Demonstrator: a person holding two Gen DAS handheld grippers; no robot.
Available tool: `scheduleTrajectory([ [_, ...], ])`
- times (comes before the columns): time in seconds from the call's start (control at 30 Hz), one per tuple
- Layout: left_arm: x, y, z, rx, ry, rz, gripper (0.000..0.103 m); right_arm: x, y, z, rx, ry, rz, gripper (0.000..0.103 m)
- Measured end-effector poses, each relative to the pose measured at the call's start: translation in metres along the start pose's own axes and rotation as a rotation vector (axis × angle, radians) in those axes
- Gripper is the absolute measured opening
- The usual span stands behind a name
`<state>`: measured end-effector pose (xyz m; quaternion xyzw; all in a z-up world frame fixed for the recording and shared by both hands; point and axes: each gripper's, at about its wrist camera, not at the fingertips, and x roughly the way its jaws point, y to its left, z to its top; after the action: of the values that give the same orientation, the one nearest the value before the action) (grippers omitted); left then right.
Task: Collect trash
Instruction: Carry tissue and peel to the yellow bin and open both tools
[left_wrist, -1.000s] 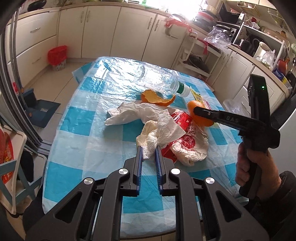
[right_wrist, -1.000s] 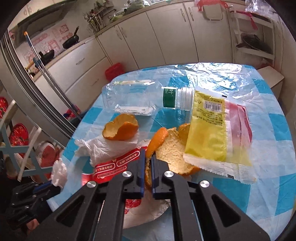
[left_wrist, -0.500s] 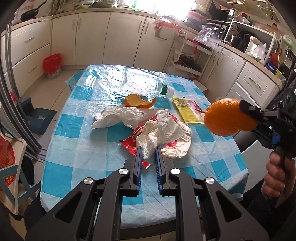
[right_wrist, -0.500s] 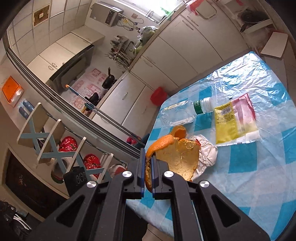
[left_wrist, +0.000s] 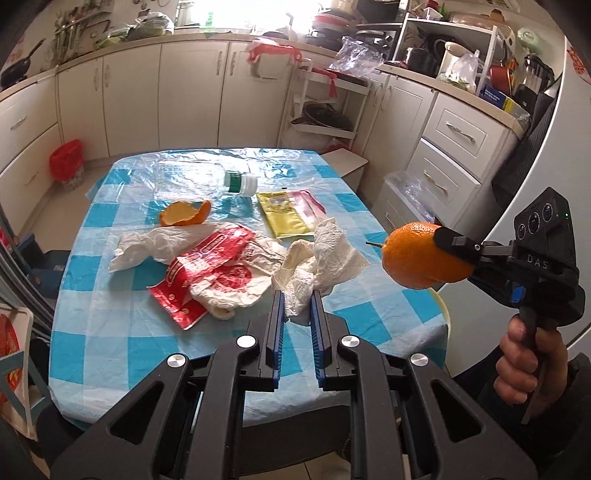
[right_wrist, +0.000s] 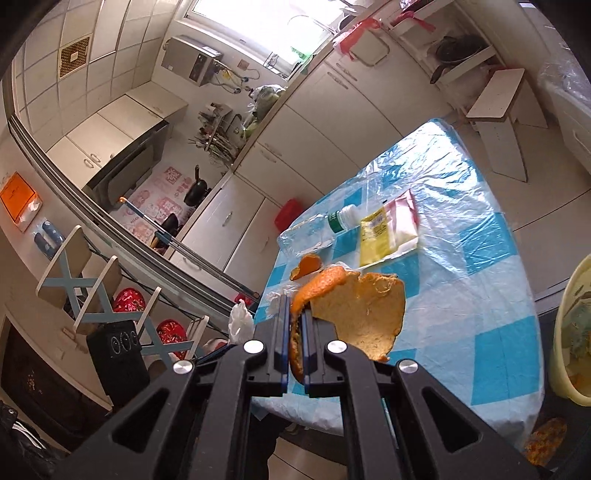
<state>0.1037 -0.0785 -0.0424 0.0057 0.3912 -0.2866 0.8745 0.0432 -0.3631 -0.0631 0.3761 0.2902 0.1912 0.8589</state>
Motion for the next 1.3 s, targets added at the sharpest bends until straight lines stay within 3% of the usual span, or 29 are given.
scheduleTrajectory([
  [0.43, 0.011, -0.072, -0.001, 0.115, 0.027, -0.047, 0.013, -0.078, -0.048, 0.005, 0.111, -0.188, -0.104, 0.006],
  [0.6, 0.024, -0.092, 0.005, 0.131, 0.044, -0.087, 0.013, -0.096, -0.077, 0.018, 0.202, -0.207, -0.263, 0.006],
  [0.73, 0.038, -0.112, 0.009, 0.149, 0.059, -0.123, 0.013, -0.099, -0.123, 0.028, 0.338, -0.138, -0.446, 0.009],
  [0.77, 0.043, -0.119, 0.011, 0.155, 0.065, -0.134, 0.013, -0.097, -0.138, 0.030, 0.376, -0.106, -0.498, 0.012],
  [0.83, 0.054, -0.131, 0.012, 0.167, 0.077, -0.150, 0.013, -0.093, -0.169, 0.031, 0.468, -0.041, -0.577, 0.034],
  [0.87, 0.059, -0.138, 0.014, 0.174, 0.084, -0.158, 0.013, -0.094, -0.182, 0.030, 0.509, -0.027, -0.626, 0.050],
  [0.93, 0.072, -0.151, 0.016, 0.187, 0.101, -0.173, 0.013, -0.097, -0.198, 0.029, 0.563, -0.010, -0.688, 0.053],
  [1.17, 0.127, -0.195, 0.011, 0.210, 0.191, -0.226, 0.013, -0.109, -0.192, 0.035, 0.512, -0.059, -0.677, 0.068],
  [1.3, 0.155, -0.217, 0.008, 0.210, 0.237, -0.249, 0.013, -0.096, -0.206, 0.036, 0.525, 0.026, -0.688, 0.085],
])
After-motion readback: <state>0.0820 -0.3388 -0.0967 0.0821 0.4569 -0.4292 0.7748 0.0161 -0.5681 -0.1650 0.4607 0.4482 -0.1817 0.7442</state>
